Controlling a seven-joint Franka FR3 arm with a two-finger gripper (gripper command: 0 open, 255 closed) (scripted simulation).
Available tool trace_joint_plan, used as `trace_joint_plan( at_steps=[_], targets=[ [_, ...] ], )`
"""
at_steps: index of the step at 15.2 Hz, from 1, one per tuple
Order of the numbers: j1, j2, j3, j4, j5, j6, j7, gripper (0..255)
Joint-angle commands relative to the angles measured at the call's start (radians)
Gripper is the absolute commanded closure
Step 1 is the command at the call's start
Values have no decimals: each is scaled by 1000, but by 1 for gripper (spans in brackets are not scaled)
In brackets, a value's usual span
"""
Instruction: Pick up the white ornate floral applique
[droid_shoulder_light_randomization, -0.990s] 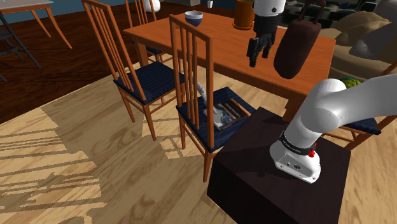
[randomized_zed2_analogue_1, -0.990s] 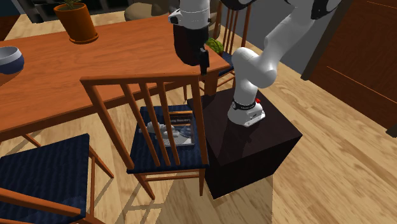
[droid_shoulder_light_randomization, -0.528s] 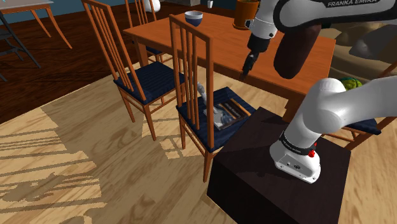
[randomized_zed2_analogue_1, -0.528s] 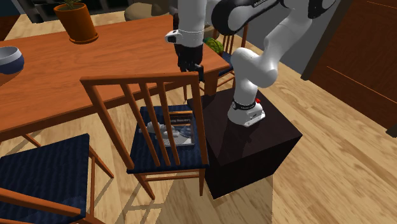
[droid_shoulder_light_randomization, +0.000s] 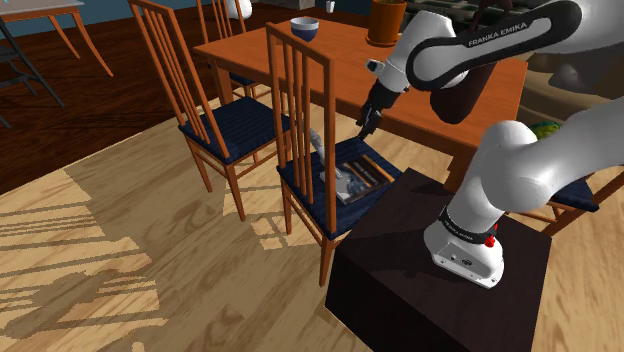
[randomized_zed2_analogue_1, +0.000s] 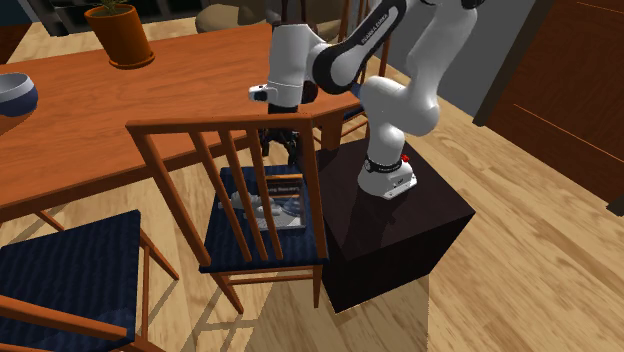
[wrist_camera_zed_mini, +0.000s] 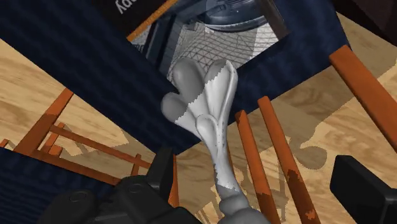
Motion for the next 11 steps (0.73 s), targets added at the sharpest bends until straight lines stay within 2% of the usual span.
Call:
trace_joint_plan(
  at_steps=[1, 3, 4, 7, 9, 10, 11],
  targets=[
    [100, 70, -109, -6, 40, 136, -147, 0],
    [248, 137, -249, 5, 105, 251, -305, 0],
    [340, 164, -333, 16, 144, 302, -390, 0],
    [674, 195, -632, 66, 256, 425, -645, 0],
    [902, 164, -838, 110, 292, 483, -791, 0],
    [951, 150, -884, 121, 288, 495, -816, 0],
    [977, 147, -912, 120, 285, 510, -823, 0]
  ],
)
